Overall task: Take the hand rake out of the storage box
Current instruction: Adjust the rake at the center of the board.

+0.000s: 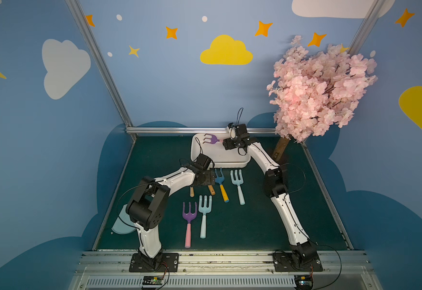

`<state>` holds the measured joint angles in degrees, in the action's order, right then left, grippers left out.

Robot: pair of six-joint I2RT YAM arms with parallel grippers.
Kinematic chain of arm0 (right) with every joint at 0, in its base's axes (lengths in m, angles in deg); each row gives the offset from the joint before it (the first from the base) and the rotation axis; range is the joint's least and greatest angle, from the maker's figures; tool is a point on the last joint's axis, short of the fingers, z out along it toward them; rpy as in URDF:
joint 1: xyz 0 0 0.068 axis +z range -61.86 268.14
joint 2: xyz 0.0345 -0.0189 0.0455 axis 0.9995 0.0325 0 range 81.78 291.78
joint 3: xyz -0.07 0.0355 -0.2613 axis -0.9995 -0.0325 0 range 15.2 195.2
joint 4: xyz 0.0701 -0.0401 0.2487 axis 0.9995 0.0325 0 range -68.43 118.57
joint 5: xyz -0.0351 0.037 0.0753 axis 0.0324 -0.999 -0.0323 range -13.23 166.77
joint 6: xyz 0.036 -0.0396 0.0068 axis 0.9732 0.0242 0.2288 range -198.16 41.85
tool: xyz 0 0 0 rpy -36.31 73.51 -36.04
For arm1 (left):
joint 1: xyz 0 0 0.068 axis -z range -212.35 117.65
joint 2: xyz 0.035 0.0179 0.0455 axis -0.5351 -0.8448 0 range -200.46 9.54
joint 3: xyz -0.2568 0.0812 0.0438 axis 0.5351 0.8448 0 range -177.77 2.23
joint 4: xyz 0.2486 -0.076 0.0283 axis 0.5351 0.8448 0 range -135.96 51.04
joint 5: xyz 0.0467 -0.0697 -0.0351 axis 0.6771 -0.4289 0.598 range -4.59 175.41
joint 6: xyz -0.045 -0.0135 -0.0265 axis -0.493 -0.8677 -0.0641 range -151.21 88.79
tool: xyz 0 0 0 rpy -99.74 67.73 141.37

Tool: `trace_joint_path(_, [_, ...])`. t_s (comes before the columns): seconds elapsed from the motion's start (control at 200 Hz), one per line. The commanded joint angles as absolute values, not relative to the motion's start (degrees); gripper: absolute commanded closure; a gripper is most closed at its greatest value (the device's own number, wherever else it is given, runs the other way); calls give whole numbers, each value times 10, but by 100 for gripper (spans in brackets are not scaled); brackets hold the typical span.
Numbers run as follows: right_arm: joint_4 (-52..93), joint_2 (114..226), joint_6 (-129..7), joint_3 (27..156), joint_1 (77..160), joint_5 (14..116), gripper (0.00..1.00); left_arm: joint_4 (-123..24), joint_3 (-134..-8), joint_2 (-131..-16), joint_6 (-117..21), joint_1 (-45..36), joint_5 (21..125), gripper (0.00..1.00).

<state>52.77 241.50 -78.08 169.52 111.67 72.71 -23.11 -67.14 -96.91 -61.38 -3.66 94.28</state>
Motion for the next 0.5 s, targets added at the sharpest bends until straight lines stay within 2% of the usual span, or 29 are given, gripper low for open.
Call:
trace_joint_path(0.0, [580, 2424, -762, 1709, 1107, 714, 14, -199, -692, -993, -612, -36, 960, 5])
trace_joint_path(0.075, [592, 2423, -766, 1709, 1109, 712, 14, -190, -703, -1007, -610, -33, 966, 9])
trace_joint_path(0.245, [601, 2396, -769, 1673, 1112, 709, 14, -159, -714, -1013, -614, -31, 994, 30])
trace_joint_path(0.345, [581, 2350, -761, 1619, 1113, 713, 15, -154, -717, -1009, -614, -31, 996, 30])
trace_joint_path(0.425, [557, 2309, -758, 1567, 1116, 725, 15, -155, -719, -1000, -614, -30, 987, 23])
trace_joint_path(0.496, [549, 2278, -756, 1538, 1119, 734, 17, -155, -720, -989, -612, -30, 982, 22])
